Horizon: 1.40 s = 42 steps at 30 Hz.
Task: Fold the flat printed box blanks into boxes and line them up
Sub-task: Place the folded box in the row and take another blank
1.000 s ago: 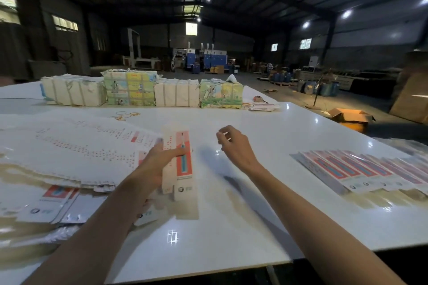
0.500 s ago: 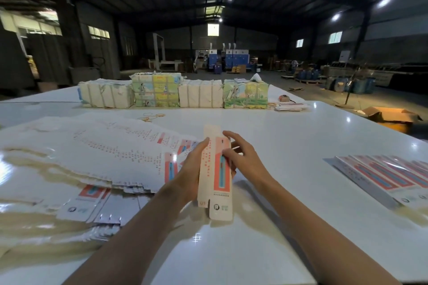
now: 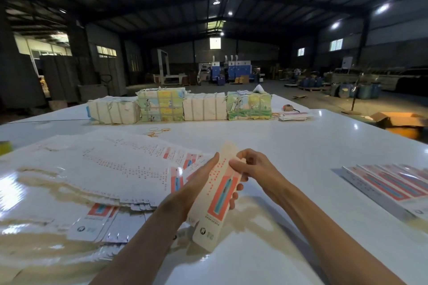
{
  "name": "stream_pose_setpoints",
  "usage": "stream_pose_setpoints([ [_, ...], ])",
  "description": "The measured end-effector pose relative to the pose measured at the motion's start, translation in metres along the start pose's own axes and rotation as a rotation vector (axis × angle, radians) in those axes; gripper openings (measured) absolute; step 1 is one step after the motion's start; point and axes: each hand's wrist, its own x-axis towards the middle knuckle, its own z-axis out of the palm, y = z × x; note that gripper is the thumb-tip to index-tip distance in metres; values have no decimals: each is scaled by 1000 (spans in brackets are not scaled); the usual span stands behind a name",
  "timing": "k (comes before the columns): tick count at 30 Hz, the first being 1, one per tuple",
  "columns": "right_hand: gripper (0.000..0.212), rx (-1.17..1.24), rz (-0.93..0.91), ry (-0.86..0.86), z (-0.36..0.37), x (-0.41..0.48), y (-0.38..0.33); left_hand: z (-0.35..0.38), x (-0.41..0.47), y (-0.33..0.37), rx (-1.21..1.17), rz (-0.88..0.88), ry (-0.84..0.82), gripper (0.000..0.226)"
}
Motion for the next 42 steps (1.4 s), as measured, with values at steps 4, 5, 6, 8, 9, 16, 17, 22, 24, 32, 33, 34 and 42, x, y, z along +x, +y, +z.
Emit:
stream_pose_setpoints([
  [4, 40, -100, 40, -10, -3, 0, 1, -9, 0, -5, 15, 25, -22, 65],
  [5, 40, -164, 40, -29, -3, 0, 2, -10, 2, -7, 70, 16, 34, 60],
  [6, 39, -219, 35, -50, -2, 0, 3, -9, 4, -8, 123, 9, 93, 57],
  [8, 34, -246, 35, -64, -2, -1, 4, -10, 7, -9, 142, 1, 130, 51],
  [9, 33, -210, 47, -61, -2, -1, 3, -11, 8, -9, 129, -4, 131, 54],
  [16, 49, -32, 93, 15, 2, -1, 2, -18, 15, -13, -137, -117, -252, 73],
  [17, 47, -3, 76, 16, 3, -2, 1, -19, 17, -14, -143, -141, -265, 73],
  [22, 39, 62, 17, 40, 7, -4, -3, -22, 20, -16, -186, -207, -222, 68],
  [24, 40, 26, 36, 20, 9, -4, -3, -20, 15, -16, -141, -176, -191, 66],
  [32, 46, -51, 89, 78, 8, -7, -11, -15, 14, -14, -76, -91, -111, 69],
  [33, 45, -42, 79, 80, 8, -7, -12, -17, 16, -15, -72, -98, -130, 72],
  [34, 44, -26, 69, 83, 9, -7, -13, -17, 18, -13, -52, -110, -130, 76],
  [42, 47, 132, 64, 37, 5, -4, -8, -8, 24, -14, -153, -130, -274, 58],
])
